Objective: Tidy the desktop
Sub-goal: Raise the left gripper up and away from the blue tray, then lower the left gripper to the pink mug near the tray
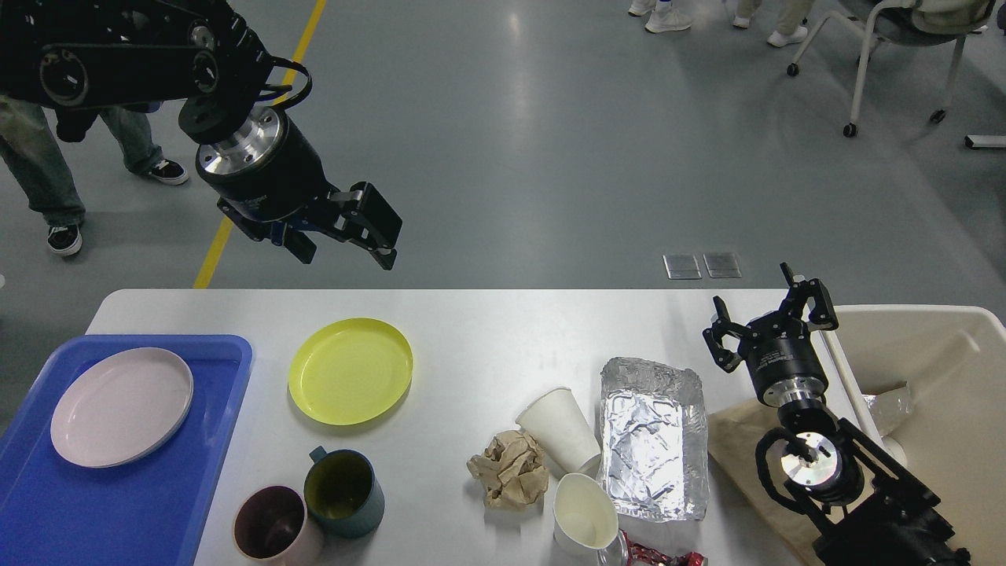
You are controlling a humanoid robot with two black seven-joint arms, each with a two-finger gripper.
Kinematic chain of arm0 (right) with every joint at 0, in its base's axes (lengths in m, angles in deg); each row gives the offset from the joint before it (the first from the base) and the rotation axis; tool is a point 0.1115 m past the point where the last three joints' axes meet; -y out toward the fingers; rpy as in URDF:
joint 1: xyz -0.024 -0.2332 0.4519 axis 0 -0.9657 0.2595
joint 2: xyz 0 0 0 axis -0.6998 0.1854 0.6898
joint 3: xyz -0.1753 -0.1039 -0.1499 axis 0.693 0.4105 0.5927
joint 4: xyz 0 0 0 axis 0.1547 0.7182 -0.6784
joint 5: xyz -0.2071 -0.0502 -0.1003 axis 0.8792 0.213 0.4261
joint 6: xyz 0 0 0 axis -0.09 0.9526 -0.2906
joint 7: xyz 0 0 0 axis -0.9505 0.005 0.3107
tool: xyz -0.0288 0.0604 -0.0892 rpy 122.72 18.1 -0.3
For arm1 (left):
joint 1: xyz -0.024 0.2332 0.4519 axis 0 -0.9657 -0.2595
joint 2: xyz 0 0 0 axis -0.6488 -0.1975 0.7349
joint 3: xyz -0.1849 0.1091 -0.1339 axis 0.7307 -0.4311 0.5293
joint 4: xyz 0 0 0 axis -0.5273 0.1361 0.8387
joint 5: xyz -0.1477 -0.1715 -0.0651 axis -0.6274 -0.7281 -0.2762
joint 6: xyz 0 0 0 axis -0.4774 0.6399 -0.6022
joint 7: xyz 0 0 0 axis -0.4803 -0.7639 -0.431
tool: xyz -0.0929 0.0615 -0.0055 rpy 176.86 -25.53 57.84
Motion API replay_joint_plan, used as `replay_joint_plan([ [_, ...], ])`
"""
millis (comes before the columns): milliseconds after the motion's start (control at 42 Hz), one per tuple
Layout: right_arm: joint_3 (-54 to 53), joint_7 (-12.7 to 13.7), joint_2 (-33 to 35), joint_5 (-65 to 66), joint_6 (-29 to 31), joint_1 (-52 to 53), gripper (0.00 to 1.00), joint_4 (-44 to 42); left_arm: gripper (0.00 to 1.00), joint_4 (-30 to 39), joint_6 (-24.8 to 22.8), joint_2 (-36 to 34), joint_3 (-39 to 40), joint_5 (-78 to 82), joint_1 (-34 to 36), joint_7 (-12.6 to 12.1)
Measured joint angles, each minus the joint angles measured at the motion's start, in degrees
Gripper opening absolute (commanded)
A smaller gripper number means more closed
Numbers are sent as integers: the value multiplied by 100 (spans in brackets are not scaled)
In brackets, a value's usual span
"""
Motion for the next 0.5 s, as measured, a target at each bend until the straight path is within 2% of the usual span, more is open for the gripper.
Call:
replay_joint_plan([
  [119, 0, 0, 0, 1, 0, -1, 100, 0, 96, 729, -21, 194, -812, -851, 800, -224],
  [214, 0, 0, 0, 0, 0, 4, 100, -6, 96, 1302, 38, 654, -1469, -1539, 1370, -420],
  [309, 0, 0, 1, 0, 0, 6, 100, -9, 96, 1789, 93, 1002, -1911, -2139, 1833, -468],
  [500, 0, 0, 5, 0, 0, 6, 100, -8, 97, 2430, 121, 1099, -2176, -2711, 2314, -476],
])
